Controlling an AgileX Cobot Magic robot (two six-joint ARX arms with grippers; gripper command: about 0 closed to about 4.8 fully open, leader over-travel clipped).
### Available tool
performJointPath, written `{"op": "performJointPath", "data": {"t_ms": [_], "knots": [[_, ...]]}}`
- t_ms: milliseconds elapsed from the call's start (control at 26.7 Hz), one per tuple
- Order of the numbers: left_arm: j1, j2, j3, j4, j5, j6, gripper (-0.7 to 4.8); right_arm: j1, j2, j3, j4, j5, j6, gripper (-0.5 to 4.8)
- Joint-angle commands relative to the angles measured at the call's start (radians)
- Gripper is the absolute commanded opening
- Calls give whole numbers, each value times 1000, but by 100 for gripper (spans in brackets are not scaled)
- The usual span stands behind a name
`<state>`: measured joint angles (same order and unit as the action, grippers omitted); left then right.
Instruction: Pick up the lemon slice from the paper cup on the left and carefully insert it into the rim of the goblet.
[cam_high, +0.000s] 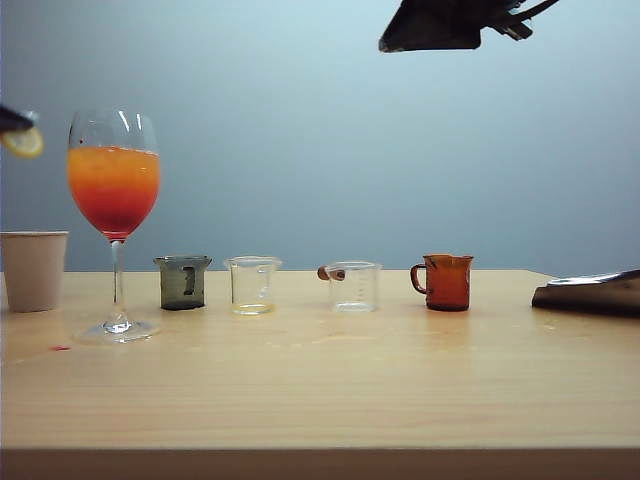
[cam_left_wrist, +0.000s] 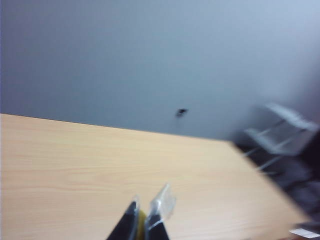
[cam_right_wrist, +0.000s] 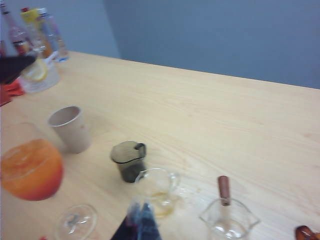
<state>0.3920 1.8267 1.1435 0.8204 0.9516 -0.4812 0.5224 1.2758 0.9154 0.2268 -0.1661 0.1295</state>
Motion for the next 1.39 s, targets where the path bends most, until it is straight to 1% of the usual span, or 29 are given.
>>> {"op": "performJointPath", "data": {"t_ms": [38,113,188,225,450,600,675,713,788,825,975,1163,1200,1275,1313,1388], "knots": [[-38,-48,3,12,65,-177,-6,28,-16,8,16,-15,2,-3],[-59,-71,3,12,106,-209,-6,50,-24,13,12,-15,1,-3],[-93,-118,1,11,159,-215,-6,85,-39,29,-11,-16,0,-3],[-106,-147,-4,11,170,-215,-6,99,-51,34,-23,-16,0,-2],[-140,-284,-55,11,194,-216,-6,122,-94,35,-54,-16,1,-3],[-160,-404,-165,11,177,-206,-6,136,-117,35,-71,-16,0,-3],[-160,-477,-243,12,142,-177,-6,143,-125,35,-70,-14,-1,-3],[-161,-535,-305,12,124,-123,-6,147,-129,36,-72,-16,0,-3],[-166,-596,-379,12,111,-40,-6,147,-129,36,-73,-26,0,-3],[-165,-615,-413,12,108,-14,-6,147,-129,36,-74,-33,0,-3],[-167,-625,-493,12,104,-3,-6,148,-128,36,-74,-38,0,-2],[-196,-617,-528,12,80,40,-6,148,-128,36,-74,-39,0,-3],[-216,-606,-528,13,62,42,-6,153,-122,35,-74,-38,0,-3],[-263,-589,-528,24,20,87,-6,158,-115,35,-73,-37,0,-3],[-271,-576,-528,31,14,109,-6,158,-113,35,-73,-37,-3,-3],[-279,-560,-527,34,13,117,-6,163,-108,35,-77,-39,-3,-3]]}}
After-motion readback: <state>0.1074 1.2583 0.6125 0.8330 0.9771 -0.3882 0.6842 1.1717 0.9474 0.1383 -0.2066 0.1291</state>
